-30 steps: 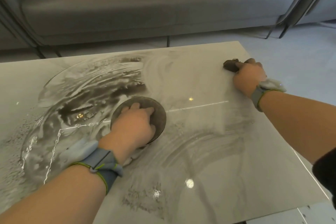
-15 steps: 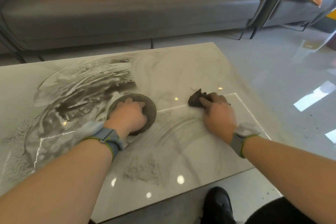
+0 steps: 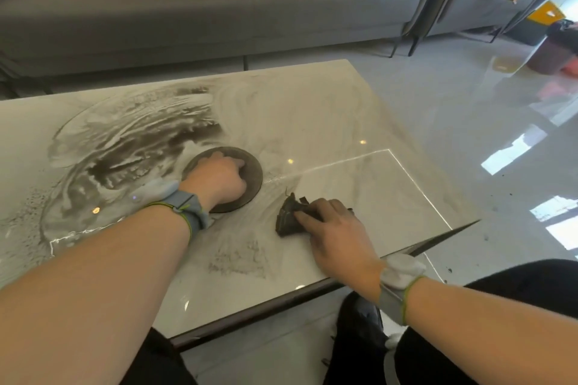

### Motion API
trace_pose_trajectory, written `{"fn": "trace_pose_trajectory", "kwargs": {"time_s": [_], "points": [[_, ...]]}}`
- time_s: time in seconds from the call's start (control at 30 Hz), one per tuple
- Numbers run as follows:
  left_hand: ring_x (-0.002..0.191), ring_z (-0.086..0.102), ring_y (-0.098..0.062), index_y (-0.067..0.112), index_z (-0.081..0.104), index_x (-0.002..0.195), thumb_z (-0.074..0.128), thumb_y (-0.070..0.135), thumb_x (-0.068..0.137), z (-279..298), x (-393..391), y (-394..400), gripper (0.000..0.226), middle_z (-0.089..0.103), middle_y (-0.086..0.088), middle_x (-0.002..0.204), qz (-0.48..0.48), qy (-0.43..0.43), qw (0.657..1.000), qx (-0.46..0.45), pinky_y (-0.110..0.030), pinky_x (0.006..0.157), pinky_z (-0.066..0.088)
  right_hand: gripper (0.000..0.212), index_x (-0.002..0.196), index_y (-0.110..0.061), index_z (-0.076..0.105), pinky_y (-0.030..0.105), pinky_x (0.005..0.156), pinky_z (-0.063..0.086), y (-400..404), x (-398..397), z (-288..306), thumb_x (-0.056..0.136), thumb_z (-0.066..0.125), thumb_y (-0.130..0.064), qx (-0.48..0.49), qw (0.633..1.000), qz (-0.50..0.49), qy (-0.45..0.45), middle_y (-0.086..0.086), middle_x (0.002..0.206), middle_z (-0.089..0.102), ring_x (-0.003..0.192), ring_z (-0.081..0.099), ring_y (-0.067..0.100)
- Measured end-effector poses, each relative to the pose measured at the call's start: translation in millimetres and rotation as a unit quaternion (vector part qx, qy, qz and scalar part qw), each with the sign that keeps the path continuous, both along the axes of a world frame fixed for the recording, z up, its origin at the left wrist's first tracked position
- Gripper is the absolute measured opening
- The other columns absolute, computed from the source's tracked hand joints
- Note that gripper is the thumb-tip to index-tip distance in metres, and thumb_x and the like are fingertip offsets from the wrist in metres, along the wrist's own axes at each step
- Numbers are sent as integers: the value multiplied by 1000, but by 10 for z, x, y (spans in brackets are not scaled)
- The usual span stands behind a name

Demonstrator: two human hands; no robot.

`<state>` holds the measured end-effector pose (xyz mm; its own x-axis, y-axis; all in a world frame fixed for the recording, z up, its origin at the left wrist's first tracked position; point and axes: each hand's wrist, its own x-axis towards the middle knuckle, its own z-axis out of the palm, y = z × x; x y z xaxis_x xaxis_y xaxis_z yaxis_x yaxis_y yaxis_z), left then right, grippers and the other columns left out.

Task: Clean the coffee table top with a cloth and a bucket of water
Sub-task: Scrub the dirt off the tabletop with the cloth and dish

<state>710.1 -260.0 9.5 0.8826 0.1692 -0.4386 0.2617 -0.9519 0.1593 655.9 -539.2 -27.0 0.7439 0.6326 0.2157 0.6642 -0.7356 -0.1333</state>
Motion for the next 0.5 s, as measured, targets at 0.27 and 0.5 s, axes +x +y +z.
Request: {"fn": "trace_pose_trajectory", "kwargs": {"time_s": [0.27, 0.5], "points": [[140, 35, -36, 36, 34, 152, 45, 47, 83, -25, -56, -3, 70, 33, -16, 154, -15, -4, 1000, 14, -45, 113, 36, 46, 123, -21, 67, 48, 79, 50, -218, 1372, 119, 84, 42, -18, -42, 996, -23, -81, 13, 112, 60, 94, 56, 38], [138, 35, -37, 36, 33, 152, 50, 43, 89, -45, -55, -74, 65, 30, -12, 154, -18, -23, 999, 28, -42, 112, 37, 49, 136, -29, 56, 46, 99, 42, -427, 2343, 327, 91, 54, -10, -147, 977, -149, -29, 10, 131, 49, 114, 47, 37]]}}
